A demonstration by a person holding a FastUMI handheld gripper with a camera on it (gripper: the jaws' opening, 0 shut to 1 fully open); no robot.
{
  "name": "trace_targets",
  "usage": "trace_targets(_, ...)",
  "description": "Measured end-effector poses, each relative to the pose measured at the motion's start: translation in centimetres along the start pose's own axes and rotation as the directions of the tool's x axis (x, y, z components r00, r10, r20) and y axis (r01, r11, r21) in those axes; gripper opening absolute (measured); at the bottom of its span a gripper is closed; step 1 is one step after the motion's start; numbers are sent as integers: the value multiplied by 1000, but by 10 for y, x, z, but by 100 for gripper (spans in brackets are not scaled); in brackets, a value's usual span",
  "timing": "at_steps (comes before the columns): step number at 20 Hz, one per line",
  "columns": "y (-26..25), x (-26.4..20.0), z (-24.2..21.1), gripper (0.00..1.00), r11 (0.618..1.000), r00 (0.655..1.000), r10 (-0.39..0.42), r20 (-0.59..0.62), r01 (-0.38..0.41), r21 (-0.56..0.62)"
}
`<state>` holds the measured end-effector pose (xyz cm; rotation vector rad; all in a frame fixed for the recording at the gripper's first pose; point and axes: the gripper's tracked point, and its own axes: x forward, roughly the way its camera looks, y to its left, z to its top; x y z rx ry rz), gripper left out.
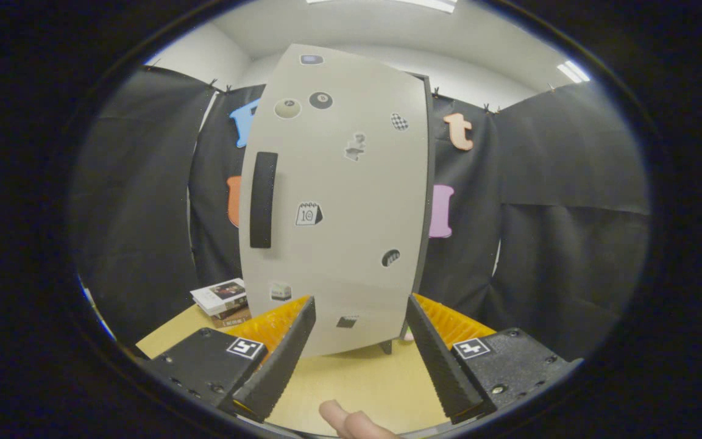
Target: Open the shoe cabinet door, grab the shoes and put them into the shoe cabinet, then close the shoe cabinet door.
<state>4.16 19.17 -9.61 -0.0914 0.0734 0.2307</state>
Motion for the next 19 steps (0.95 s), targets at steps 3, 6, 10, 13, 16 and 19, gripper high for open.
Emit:
trace_targets(3,-21,-20,8,98,999,998,-42,54,41,11)
trace_targets(6,-22,-28,5,98,1000,999,-27,46,27,9)
trace_targets(10,-34,-51,2,98,1000,999,-31,44,30,7)
trace_targets(13,-37,-60,3,98,1000,998,-30,61,29,10)
trace_targets(16,-40,-65,5,98,1000,997,-21,76,20,7)
trace_targets(19,-41,-66,8,98,1000,996,-14,87,14,-1)
